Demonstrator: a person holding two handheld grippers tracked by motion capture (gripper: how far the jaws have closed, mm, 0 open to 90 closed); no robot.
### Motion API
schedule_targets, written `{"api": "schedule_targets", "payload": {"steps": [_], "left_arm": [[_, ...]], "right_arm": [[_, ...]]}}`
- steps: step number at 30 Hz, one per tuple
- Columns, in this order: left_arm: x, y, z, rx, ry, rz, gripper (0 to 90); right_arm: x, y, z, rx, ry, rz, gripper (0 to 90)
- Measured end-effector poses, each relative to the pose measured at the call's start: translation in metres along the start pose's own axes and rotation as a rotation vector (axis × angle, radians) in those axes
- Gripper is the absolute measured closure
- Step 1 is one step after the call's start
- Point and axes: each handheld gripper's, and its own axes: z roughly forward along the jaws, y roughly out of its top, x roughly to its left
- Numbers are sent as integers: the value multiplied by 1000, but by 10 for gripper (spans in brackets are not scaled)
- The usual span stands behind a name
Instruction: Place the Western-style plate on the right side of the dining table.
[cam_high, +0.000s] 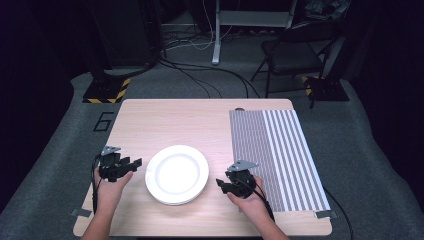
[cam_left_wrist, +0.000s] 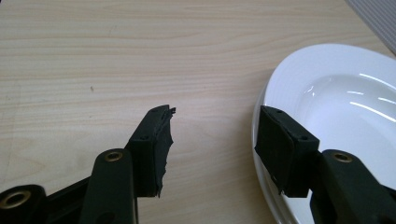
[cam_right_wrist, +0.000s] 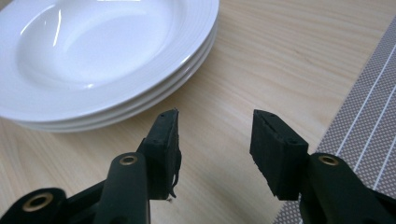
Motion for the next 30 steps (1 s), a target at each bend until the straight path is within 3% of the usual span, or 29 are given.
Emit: {"api": "schedule_targets", "payload": {"steps": [11, 15, 24, 27, 30], "left_arm": [[-14, 5, 3, 5, 17, 26, 497], [-14, 2, 4, 3, -16, 0, 510], [-21, -8, 9, 17, -51, 15, 554], [-19, -10, 8, 16, -81, -10, 605], [-17, -11, 6, 21, -113, -46, 650]], "right_arm": [[-7, 17, 3, -81, -51, 58, 571], [-9, 20, 5, -83, -42, 89, 585], [-5, 19, 10, -76, -50, 61, 559], [-6, 18, 12, -78, -29, 77, 553], [-4, 15, 14, -68, -44, 52, 557]]}}
